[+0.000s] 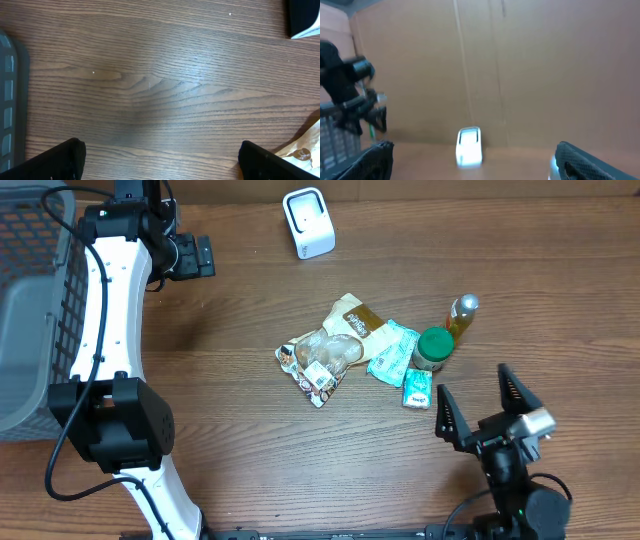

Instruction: Scan the item barcode

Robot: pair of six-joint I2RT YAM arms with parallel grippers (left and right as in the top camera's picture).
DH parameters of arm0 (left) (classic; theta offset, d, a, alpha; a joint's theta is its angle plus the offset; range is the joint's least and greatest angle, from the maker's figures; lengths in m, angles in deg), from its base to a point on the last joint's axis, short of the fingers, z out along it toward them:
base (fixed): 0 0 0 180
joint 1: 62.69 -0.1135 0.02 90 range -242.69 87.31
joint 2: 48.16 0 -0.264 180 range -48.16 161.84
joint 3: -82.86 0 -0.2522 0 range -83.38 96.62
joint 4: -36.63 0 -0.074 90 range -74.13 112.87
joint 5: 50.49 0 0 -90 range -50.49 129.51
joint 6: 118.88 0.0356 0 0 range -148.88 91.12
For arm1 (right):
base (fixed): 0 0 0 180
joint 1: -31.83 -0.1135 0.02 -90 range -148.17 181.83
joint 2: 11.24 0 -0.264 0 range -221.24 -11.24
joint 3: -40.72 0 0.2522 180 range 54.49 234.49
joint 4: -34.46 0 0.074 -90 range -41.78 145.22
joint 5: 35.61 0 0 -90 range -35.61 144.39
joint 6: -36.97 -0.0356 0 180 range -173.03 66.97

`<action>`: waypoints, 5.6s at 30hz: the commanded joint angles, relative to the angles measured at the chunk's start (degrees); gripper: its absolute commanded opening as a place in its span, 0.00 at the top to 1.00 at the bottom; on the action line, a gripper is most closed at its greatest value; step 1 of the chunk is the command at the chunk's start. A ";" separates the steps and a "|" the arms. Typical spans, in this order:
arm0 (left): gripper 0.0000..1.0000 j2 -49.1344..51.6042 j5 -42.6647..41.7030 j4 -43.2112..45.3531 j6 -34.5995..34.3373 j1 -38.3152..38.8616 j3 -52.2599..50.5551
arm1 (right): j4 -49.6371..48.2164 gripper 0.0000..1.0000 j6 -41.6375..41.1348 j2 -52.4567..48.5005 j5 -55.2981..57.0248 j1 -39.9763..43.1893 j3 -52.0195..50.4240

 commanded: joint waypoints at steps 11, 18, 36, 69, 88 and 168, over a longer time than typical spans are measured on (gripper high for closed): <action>0.00 -0.76 0.37 0.07 0.02 0.22 0.46 | 17.57 0.00 2.82 0.63 2.25 0.22 -1.05; 0.01 -0.76 0.37 0.07 0.04 0.22 0.46 | 17.57 0.00 7.19 0.63 2.43 0.22 -1.05; 0.00 -0.76 0.37 0.09 0.04 0.22 0.46 | 17.57 0.00 7.19 0.63 2.45 0.22 -1.05; 0.00 -0.76 0.37 0.07 0.04 0.22 0.46 | 17.57 0.00 7.19 0.63 2.45 0.22 -1.05; 0.00 -0.76 0.37 0.07 0.04 0.22 0.46 | 17.57 0.00 7.19 0.63 2.45 0.22 -1.05; 0.00 -45.27 0.37 0.22 0.04 0.24 -21.07 | 17.57 0.00 7.19 0.63 2.45 0.22 -1.05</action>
